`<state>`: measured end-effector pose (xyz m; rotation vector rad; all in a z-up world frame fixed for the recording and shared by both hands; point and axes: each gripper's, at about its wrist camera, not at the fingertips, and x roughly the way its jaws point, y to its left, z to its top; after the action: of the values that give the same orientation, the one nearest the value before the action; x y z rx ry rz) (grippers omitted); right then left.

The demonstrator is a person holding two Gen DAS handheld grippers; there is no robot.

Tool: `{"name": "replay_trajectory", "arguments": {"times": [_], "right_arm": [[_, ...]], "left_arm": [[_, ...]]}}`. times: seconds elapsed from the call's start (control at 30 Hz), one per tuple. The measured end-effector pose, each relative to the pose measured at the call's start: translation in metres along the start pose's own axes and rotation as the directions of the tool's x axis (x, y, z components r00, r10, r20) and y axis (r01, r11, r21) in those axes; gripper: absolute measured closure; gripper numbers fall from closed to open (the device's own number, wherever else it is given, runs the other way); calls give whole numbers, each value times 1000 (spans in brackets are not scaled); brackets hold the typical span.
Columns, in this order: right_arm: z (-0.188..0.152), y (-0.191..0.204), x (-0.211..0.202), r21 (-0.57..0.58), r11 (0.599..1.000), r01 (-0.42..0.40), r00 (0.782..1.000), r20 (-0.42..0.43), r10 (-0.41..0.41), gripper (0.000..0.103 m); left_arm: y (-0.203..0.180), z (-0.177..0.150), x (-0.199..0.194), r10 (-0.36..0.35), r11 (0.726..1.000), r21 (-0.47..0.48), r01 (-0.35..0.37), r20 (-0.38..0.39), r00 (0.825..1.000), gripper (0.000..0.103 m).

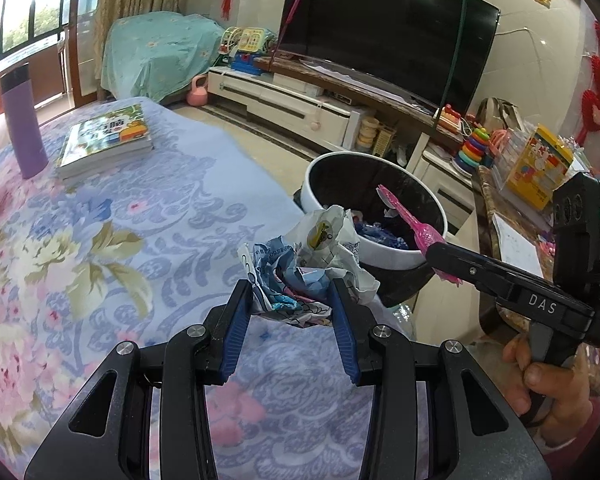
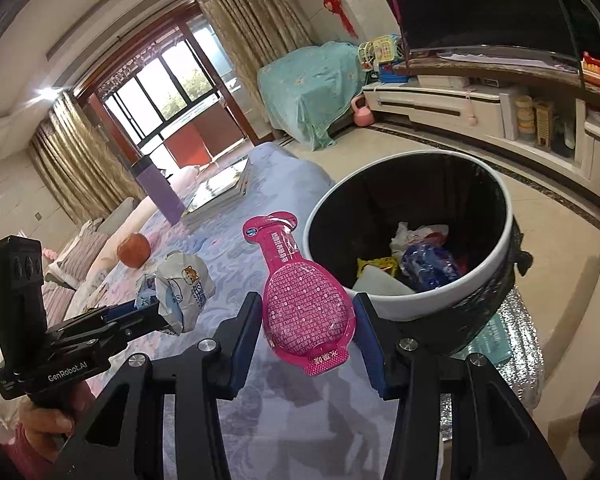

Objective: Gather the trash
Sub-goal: 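Carry the crumpled wrapper and pink package over the trash bin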

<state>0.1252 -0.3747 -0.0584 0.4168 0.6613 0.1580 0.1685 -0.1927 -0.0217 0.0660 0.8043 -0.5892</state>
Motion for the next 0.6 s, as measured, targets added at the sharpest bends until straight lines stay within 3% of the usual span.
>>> {"name": "replay_trajectory", "arguments": {"times": [0.6], "right_arm": [[14,-18,-5,10,999,45,999,25,-45,56]], "left_arm": [[-21,19,16,-24,999,35,24,-1,1000,64]]}}
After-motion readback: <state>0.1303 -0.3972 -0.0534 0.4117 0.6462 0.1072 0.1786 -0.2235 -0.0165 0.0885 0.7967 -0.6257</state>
